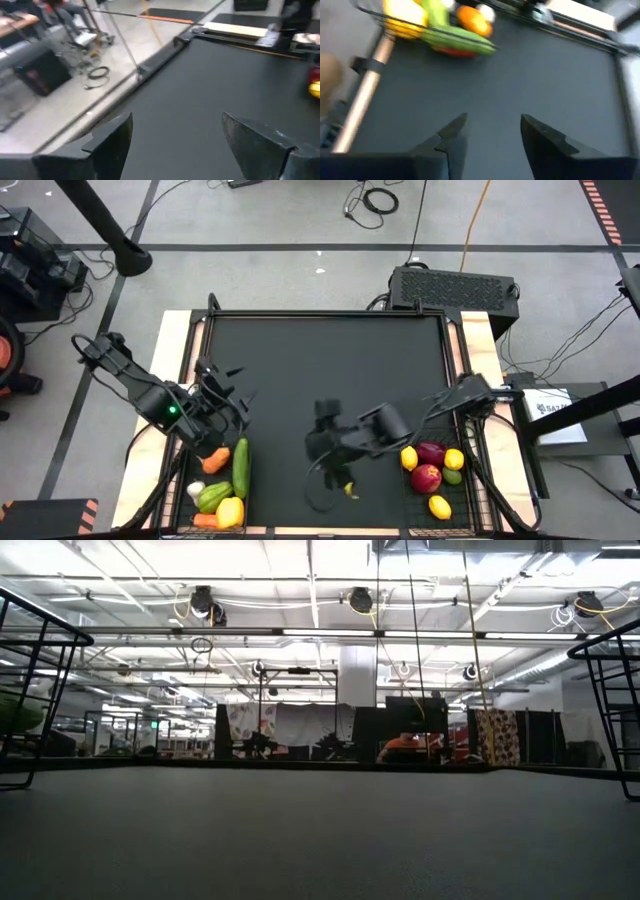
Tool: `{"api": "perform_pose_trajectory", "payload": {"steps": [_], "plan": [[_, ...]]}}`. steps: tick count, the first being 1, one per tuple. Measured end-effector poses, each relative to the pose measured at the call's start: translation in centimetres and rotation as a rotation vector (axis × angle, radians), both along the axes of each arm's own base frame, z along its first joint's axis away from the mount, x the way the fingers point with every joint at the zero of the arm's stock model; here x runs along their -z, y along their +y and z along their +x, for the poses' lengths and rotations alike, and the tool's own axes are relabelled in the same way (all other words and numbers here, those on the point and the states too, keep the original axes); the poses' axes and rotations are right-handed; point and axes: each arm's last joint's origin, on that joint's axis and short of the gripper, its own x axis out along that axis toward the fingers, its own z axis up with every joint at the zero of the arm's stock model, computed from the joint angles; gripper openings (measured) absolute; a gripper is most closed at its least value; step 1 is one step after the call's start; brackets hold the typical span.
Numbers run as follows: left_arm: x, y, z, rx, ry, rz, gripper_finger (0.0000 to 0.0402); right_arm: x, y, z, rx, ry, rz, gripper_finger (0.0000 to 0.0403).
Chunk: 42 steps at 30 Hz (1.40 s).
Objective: Sort produce into baskets
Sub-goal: Return to Home Position
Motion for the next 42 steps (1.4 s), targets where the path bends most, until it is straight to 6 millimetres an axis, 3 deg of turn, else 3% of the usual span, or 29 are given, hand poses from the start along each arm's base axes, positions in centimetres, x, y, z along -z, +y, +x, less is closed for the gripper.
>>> {"api": "perform_pose_trajectory", "payload": {"steps": [5, 9, 13, 19, 25, 30, 34, 42], "plan": [[1.7, -1.4, 0.7, 0.061, -0.033, -0.027, 0.0279, -3.5, -1.6, -4.2, 0.046, 0.013, -0.045, 0.0129], [2.9, -1.8, 1.1, 0.105, -0.006, -0.028, 0.0215, -3.6, -2.3, -7.1, 0.031, 0.016, -0.073, 0.0071], [3.7, -2.0, 2.0, 0.158, 0.008, -0.04, 0.0132, -1.7, -3.5, -10.1, 0.014, -0.045, -0.061, 0.0012], [3.5, -1.6, 4.2, 0.299, 0.029, 0.002, 0.0013, 3.4, -6.4, -14.3, -0.001, -0.258, 0.064, 0.0007], [3.5, 0.8, 7.8, 0.427, 0.056, -0.001, 0.0007, 8.9, -10.2, -16.8, 0.019, -0.452, 0.08, 0.0001], [4.5, 3.6, 9.5, 0.376, 0.142, 0.059, 0.0006, 12.1, -13.0, -17.8, 0.016, -0.579, 0.102, 0.0001], [5.2, 5.3, 10.1, 0.337, 0.133, 0.077, 0.0007, 14.2, -14.5, -18.3, 0.001, -0.591, 0.131, 0.0], [10.0, 6.9, 9.3, 0.438, 0.01, 0.098, 0.0008, 18.0, -15.6, -19.8, 0.065, -0.589, 0.199, 0.0]]}}
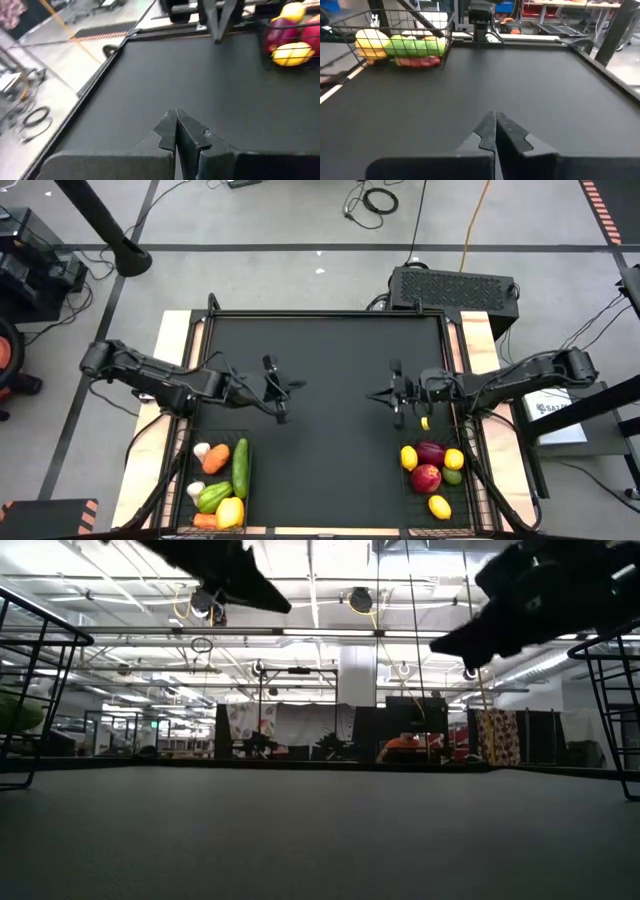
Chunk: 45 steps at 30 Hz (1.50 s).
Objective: Sort produce into baskets
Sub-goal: Return to Home Position
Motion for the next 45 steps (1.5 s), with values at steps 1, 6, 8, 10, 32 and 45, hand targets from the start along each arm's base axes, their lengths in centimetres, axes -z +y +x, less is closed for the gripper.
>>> {"api": "perform_pose_trajectory", "payload": {"steps": [1, 6, 8, 10, 32, 45], "plan": [[0.4, 0.1, -0.2, 0.018, -0.015, 0.001, 0.0008, 0.4, 0.0, -0.2, 0.001, -0.001, 0.013, 0.0], [2.0, 0.9, -2.0, 0.08, -0.065, 0.003, 0.0008, 1.4, 0.0, -1.0, 0.012, -0.007, 0.061, 0.0], [2.7, 1.2, -2.9, 0.107, -0.097, -0.016, 0.0008, 1.3, 0.0, -1.1, 0.015, -0.018, 0.076, 0.0], [3.3, 1.3, -3.7, 0.137, -0.139, -0.032, 0.0008, 1.5, 0.0, -1.4, 0.015, -0.015, 0.079, 0.0], [8.3, 2.2, -11.7, 0.164, -0.36, -0.1, 0.0008, 2.5, -0.1, -3.7, 0.016, -0.042, 0.087, 0.0], [9.4, 2.5, -13.9, 0.161, -0.431, -0.11, 0.0008, 2.3, -0.1, -4.8, -0.001, -0.041, 0.103, 0.0]]}}
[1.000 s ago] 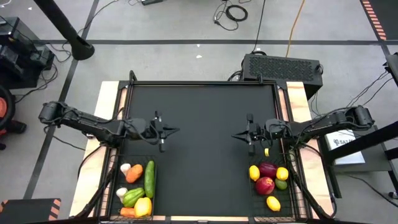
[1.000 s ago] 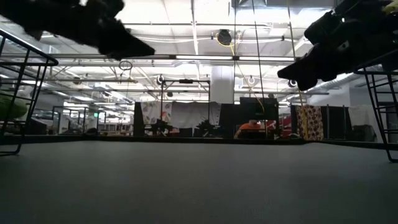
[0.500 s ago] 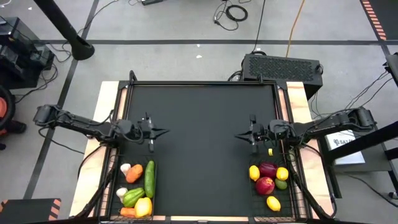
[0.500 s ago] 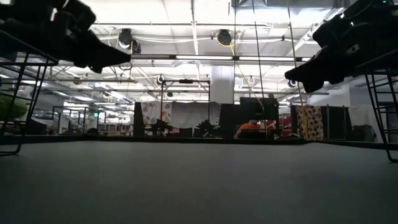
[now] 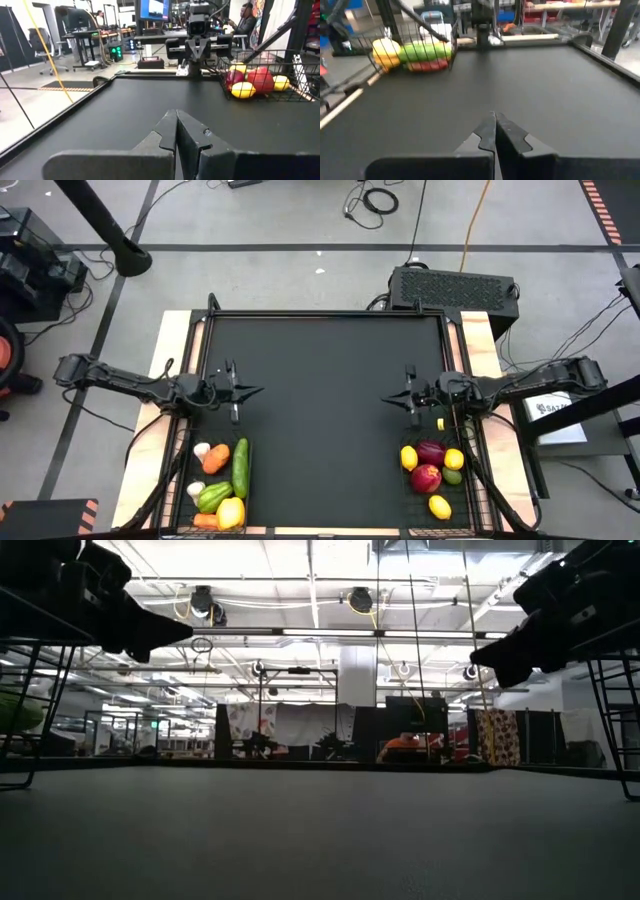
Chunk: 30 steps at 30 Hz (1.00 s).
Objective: Sort produce into baskets
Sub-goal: Return to Home Position
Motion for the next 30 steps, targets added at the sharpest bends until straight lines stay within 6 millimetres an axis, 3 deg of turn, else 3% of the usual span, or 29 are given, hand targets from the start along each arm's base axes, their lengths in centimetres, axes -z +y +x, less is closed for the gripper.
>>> {"api": "perform_pose_trajectory", "payload": {"steps": [9, 30], "plan": [[-0.3, 0.1, -0.7, -0.015, -0.009, 0.003, 0.0008, 1.5, -0.1, -2.0, 0.028, -0.036, 0.036, 0.0], [-0.2, 0.5, -2.9, -0.046, -0.005, -0.022, 0.0008, 0.6, -0.2, -4.7, 0.03, -0.124, 0.054, 0.0]]}}
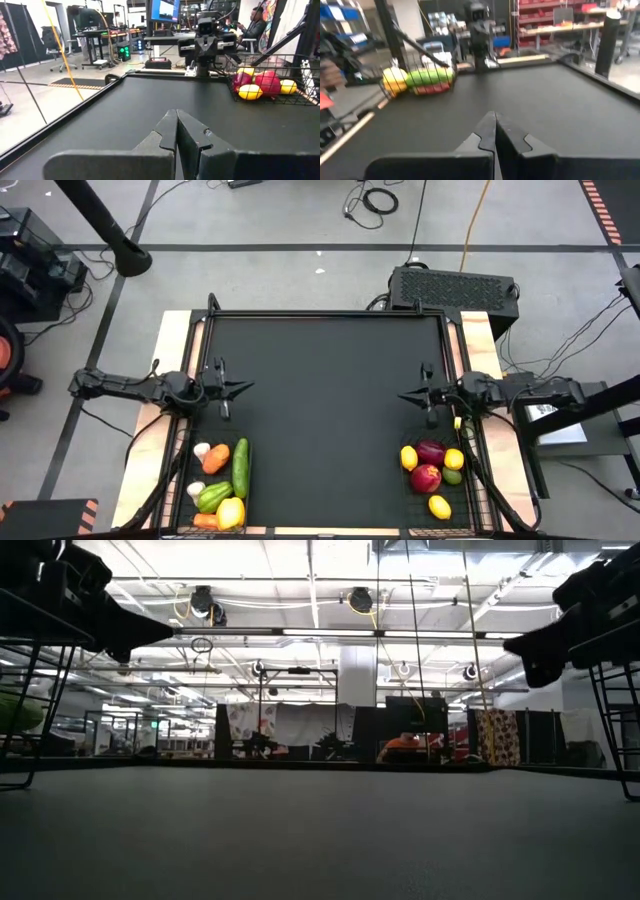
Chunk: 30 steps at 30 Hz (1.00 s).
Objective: Sort produce into baskets
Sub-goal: Return to Home Position
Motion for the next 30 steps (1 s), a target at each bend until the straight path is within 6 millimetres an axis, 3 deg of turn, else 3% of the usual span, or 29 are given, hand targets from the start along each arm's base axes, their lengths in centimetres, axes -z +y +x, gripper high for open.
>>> {"api": "perform_pose_trajectory", "payload": {"steps": [7, 30], "plan": [[0.25, 0.1, -0.7, -0.004, 0.009, -0.018, 0.0008, -0.83, 0.06, -0.68, -0.029, -0.102, 0.0, 0.0], [0.39, -0.03, -0.8, 0.082, -0.022, 0.017, 0.0008, -0.62, 0.05, -0.52, -0.026, -0.075, -0.021, 0.0]]}}
